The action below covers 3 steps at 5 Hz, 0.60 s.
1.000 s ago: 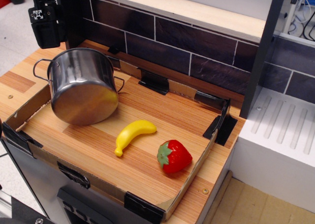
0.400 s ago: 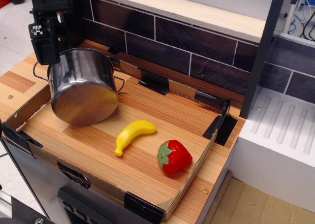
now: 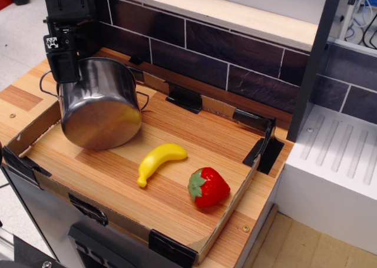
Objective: Upright metal pot
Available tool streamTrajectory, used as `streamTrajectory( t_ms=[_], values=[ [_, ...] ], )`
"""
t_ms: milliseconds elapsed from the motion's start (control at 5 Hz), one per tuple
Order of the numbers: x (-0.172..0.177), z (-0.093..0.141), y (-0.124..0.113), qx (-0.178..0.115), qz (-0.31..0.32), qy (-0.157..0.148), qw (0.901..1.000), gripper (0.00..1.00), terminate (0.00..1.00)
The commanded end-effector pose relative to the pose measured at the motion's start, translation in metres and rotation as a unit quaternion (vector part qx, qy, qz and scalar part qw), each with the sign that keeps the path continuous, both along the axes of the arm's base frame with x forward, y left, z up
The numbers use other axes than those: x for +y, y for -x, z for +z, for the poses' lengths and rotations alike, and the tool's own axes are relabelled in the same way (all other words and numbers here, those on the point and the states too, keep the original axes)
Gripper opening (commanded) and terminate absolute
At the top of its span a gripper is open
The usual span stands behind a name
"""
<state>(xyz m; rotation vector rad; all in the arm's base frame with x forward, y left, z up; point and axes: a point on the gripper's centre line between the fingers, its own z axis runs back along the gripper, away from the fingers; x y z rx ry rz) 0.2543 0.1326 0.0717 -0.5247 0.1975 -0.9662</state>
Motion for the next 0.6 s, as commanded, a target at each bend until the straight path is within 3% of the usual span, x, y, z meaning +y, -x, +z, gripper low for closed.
streamTrajectory(
  t_ms=[0, 200, 400],
  values=[
    [-0.0024, 0.003, -0.0149, -0.009, -0.017, 0.004, 0.9998, 0.0, 0.0],
    [0.0002, 0.0023, -0.014, -0.021, -0.032, -0.011, 0.9992, 0.0, 0.0],
    [0.0015, 0.0089, -0.0152, -0.067, -0.04, -0.061, 0.9951, 0.0, 0.0]
  ],
)
